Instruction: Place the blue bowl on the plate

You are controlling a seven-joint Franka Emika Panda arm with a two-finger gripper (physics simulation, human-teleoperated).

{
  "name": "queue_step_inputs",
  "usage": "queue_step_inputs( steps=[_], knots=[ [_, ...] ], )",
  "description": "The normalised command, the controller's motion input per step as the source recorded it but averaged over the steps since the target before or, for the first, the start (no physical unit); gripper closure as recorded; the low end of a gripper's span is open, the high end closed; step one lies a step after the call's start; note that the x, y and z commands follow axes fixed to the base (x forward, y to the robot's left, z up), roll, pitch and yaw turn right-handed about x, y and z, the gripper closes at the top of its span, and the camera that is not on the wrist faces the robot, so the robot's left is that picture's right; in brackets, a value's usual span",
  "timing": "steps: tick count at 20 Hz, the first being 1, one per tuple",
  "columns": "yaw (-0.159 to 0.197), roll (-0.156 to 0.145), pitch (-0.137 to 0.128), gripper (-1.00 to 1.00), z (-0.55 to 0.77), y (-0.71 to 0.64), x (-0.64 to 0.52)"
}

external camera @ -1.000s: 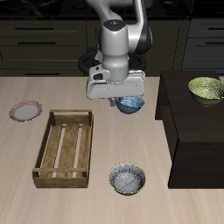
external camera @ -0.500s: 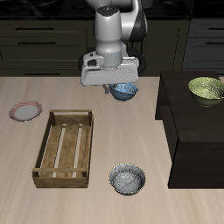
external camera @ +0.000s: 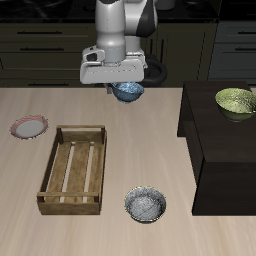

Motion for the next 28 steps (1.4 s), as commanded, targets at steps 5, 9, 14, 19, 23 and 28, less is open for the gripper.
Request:
queue_step_inputs(
  steps=[5, 9, 14, 19, 23, 28],
  knots=[
    [-0.005, -0.024, 0.003, 1.0, 0.06, -0.34, -0.14],
    [-0.021, -0.015, 0.022, 1.0, 0.0, -0.23, -0.12],
    [-0.021, -0.034, -0.003, 1.0, 0.05, -0.35, -0.12],
    [-0.014, -0.019, 0.014, 1.0, -0.02, -0.26, -0.13],
    [-0.017, -0.043, 0.006, 1.0, 0.0, -0.45, -0.14],
    [0.004, -0.039, -0.028, 1.0, 0.08, -0.31, -0.11]
  ],
)
